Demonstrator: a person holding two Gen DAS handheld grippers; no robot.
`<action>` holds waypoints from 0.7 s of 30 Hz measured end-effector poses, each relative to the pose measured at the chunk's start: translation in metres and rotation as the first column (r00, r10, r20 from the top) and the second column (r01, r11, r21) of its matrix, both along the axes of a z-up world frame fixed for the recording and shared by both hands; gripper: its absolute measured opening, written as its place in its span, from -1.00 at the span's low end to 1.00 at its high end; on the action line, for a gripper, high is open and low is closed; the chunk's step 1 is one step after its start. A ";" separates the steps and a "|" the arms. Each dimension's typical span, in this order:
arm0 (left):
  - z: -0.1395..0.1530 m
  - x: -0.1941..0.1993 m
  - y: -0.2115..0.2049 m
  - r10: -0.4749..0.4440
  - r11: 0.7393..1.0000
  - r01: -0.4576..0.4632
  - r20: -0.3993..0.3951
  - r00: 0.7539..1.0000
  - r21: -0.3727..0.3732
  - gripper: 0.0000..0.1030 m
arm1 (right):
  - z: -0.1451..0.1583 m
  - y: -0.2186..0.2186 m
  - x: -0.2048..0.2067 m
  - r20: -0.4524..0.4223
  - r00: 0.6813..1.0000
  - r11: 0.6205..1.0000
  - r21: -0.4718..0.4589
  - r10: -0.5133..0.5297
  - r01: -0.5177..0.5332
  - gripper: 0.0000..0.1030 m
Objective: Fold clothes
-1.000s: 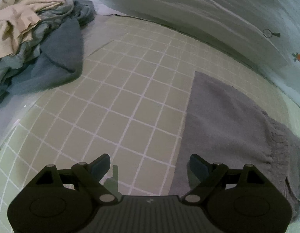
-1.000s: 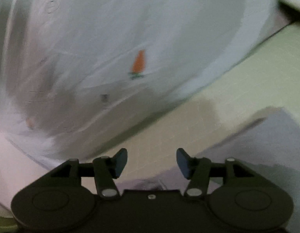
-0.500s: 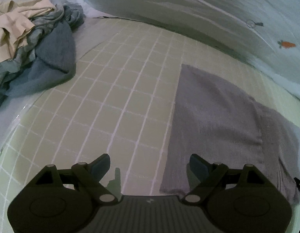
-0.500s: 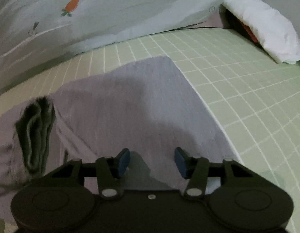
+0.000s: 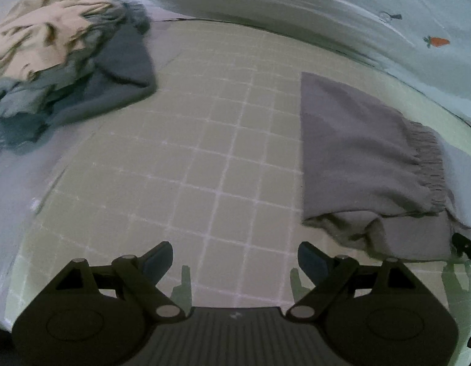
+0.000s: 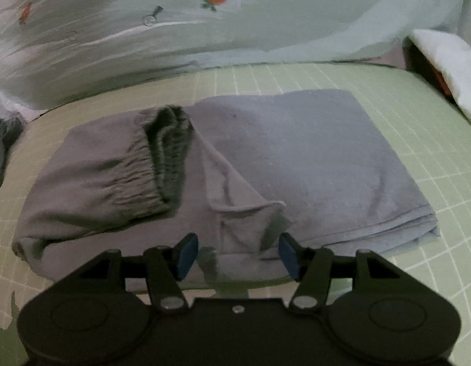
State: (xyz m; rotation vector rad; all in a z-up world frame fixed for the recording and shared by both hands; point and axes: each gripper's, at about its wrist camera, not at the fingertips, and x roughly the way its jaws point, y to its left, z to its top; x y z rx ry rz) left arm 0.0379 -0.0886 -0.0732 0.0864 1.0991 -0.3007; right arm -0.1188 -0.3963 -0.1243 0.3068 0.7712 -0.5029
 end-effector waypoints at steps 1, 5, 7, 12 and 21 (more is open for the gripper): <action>0.001 -0.001 0.006 0.007 1.000 -0.007 0.002 1.000 0.001 0.73 | 0.003 0.001 -0.002 0.016 1.000 1.000 -0.009 -0.017 0.017 0.16; 0.003 -0.001 0.026 0.046 0.999 -0.046 0.010 0.999 -0.003 0.73 | 0.018 -0.013 -0.014 0.101 0.979 0.982 -0.051 -0.177 0.183 0.25; 0.004 0.000 0.035 0.060 0.998 -0.060 0.013 0.998 -0.004 0.74 | 0.019 -0.027 -0.014 0.103 0.961 0.963 -0.068 -0.255 0.262 0.46; 0.006 -0.001 0.047 0.071 0.997 -0.071 0.020 0.997 0.005 0.74 | -0.008 -0.057 0.003 -0.068 0.953 0.954 -0.074 -0.295 0.290 0.48; 0.004 0.003 0.035 0.064 0.998 -0.064 0.004 0.998 -0.012 0.74 | -0.014 0.015 0.027 -0.089 0.996 0.997 -0.073 0.012 -0.019 0.51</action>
